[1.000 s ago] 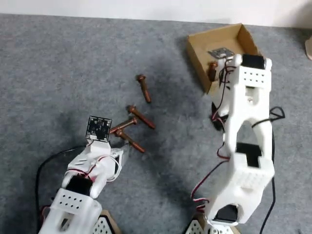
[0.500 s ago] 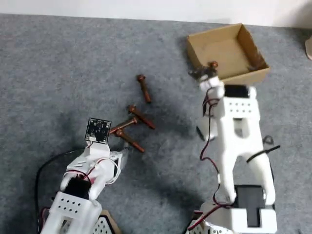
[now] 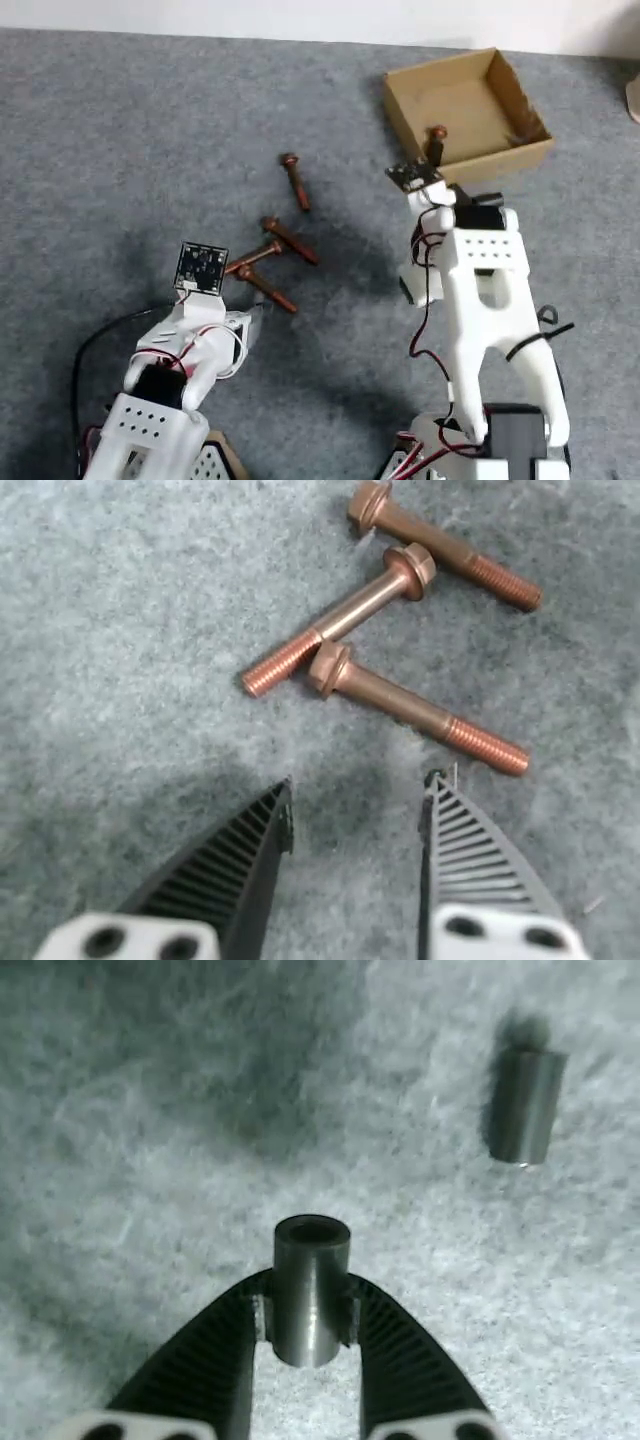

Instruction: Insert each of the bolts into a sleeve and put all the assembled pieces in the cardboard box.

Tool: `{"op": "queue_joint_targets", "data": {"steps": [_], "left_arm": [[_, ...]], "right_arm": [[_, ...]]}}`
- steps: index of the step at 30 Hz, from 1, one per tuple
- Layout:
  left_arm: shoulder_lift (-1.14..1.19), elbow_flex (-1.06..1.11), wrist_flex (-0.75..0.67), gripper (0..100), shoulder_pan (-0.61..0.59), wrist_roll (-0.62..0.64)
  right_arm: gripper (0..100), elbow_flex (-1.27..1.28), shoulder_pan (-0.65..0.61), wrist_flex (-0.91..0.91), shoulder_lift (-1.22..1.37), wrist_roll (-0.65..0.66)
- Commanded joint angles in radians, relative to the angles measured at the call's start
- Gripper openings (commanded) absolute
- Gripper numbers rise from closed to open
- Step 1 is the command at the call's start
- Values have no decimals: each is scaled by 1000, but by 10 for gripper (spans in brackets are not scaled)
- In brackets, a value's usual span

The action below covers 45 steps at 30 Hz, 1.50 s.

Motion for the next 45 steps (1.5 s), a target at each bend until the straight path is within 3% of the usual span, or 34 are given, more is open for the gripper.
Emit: {"op": "queue_joint_targets", "data": {"steps": [1,7,18,23,37,41,45], "left_arm": [[-13,19,3,207,16,-8],[-13,19,3,207,16,-8],[-13,19,3,207,16,-8],[-13,19,2,208,24,-11],[-13,19,8,207,223,-6],[-36,5,103,210,222,-11],[-99,-36,313,207,223,-8]], "right_arm": [[5,24,-59,-47,-93,-43],[5,243,-200,-246,-295,-140],[5,555,-219,-549,-558,-157],[5,631,-217,-595,-630,-150],[5,776,-217,-664,-682,-95],[5,780,-217,-665,-682,-95],[5,782,-220,-665,-682,-95]]}}
